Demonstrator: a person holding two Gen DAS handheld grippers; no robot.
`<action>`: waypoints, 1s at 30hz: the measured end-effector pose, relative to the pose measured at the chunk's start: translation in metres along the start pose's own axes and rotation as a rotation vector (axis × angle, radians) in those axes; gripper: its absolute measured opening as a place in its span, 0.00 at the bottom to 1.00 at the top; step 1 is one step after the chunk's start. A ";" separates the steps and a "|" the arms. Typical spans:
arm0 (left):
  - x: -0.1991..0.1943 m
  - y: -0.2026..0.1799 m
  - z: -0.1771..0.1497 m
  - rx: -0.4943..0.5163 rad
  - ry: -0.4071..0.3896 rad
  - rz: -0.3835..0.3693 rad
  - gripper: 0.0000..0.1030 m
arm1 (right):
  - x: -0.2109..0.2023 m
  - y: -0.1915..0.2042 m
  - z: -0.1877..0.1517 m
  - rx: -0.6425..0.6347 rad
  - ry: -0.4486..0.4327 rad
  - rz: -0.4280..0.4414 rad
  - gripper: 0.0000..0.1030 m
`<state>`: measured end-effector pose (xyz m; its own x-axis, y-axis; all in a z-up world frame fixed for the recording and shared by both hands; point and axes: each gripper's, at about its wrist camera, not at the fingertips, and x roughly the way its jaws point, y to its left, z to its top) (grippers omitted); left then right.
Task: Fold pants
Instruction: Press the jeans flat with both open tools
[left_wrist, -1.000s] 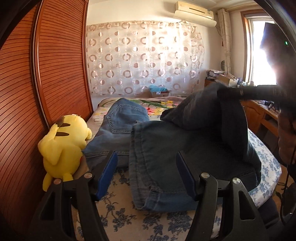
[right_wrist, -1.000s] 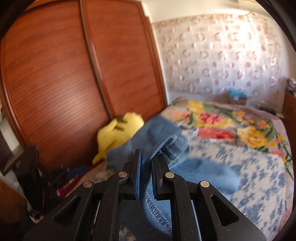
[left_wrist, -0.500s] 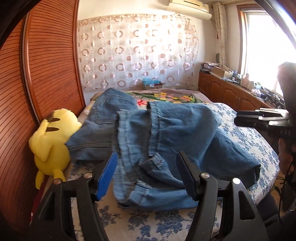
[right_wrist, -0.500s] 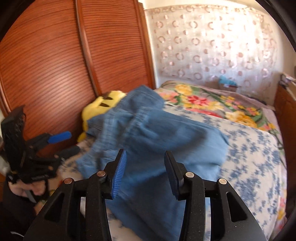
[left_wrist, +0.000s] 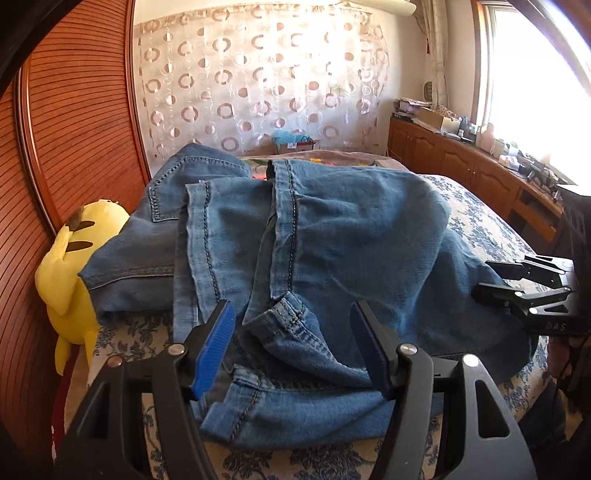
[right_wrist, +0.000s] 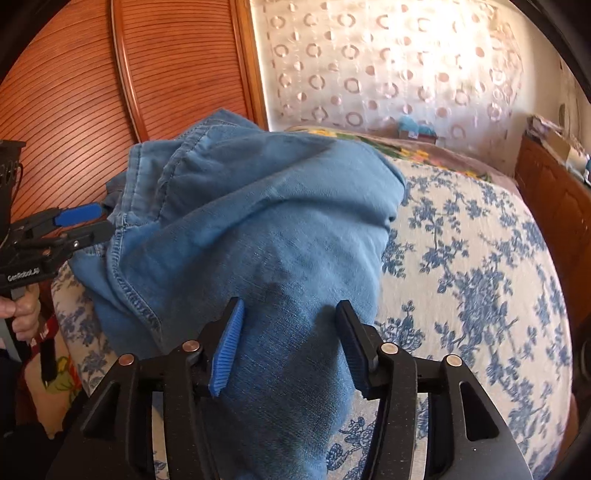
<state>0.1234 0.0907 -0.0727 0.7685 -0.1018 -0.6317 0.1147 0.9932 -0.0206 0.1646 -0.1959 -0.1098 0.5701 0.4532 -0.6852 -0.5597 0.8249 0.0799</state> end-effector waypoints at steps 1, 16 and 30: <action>0.003 0.000 0.000 0.000 0.007 0.000 0.55 | 0.001 -0.001 -0.001 0.006 0.000 0.005 0.57; -0.025 0.001 -0.010 -0.001 -0.030 0.009 0.13 | 0.004 -0.010 -0.010 0.062 -0.025 0.023 0.65; -0.034 0.010 -0.034 -0.032 -0.006 0.019 0.17 | -0.001 -0.014 -0.010 0.081 -0.053 0.038 0.66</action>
<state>0.0771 0.1058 -0.0781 0.7738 -0.0835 -0.6279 0.0800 0.9962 -0.0338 0.1664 -0.2113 -0.1176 0.5814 0.5000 -0.6418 -0.5324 0.8303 0.1645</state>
